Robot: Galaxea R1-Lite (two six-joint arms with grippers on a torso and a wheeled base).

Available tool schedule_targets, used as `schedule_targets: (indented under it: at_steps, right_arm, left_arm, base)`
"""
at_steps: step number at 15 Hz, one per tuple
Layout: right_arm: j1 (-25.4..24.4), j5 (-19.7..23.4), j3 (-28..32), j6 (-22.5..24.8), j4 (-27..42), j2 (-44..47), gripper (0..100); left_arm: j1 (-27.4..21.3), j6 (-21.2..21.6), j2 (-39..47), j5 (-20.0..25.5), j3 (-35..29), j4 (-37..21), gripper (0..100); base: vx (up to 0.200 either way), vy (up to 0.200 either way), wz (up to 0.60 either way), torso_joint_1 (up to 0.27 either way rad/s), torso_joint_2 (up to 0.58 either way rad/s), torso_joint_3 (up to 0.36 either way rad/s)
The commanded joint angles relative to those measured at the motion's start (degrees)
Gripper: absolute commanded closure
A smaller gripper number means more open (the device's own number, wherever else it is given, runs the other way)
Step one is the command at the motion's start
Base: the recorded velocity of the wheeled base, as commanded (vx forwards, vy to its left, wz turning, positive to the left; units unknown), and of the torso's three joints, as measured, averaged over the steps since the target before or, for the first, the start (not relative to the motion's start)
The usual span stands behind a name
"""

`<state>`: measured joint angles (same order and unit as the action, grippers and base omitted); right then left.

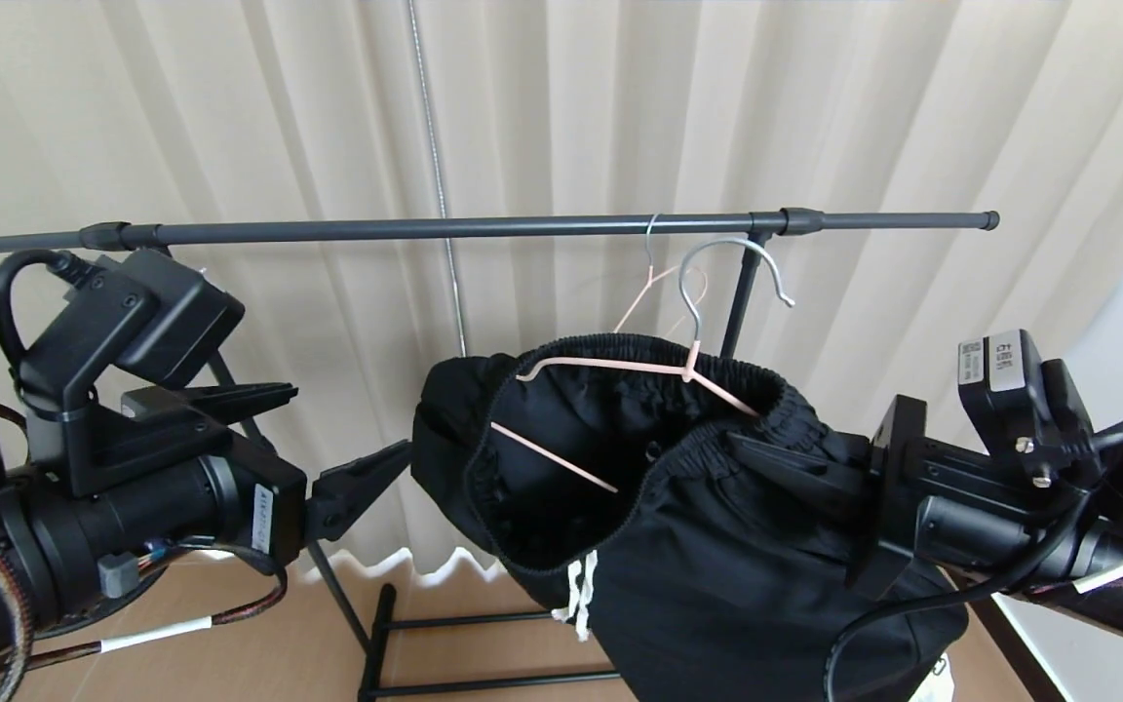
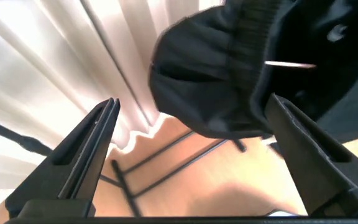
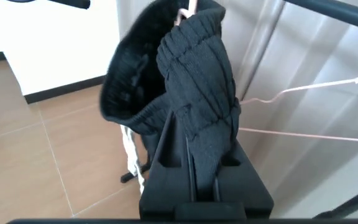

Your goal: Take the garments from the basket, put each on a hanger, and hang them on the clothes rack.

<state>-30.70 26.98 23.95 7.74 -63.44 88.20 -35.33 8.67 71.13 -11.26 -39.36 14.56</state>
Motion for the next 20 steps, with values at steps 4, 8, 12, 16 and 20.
schedule_targets:
  at_steps: [4, 8, 12, 16, 20]
  right_arm:
    - [4.4, 13.2, -3.0, -0.4, -0.3, 0.3, 100]
    - [8.5, 24.7, -3.7, -0.3, -0.3, 0.3, 100]
    - [10.1, 29.1, -3.8, -0.3, -0.4, 0.3, 100]
    - [10.9, 30.6, -3.6, -0.4, -0.4, 0.8, 100]
    - [11.9, 32.9, -3.3, -0.4, -1.2, 1.4, 100]
  left_arm:
    - [3.2, 8.6, 0.2, 4.8, 0.4, 0.0, 0]
    - [3.4, 17.1, 0.0, 12.1, 2.0, 0.0, 0]
    - [3.4, 24.5, 2.0, 19.7, 1.9, -0.2, 0]
    - [4.6, 26.2, 6.7, 23.2, 1.7, 0.0, 0]
    - [6.4, 26.1, 12.2, 29.2, -0.3, 0.2, 0]
  base:
    - [0.000, 0.000, 0.00, 0.000, 0.00, 0.000]
    - [0.000, 0.000, 0.00, 0.000, 0.00, 0.000]
    - [0.000, 0.000, 0.00, 0.000, 0.00, 0.000]
    - [0.000, 0.000, 0.00, 0.000, 0.00, 0.000]
    - [0.000, 0.000, 0.00, 0.000, 0.00, 0.000]
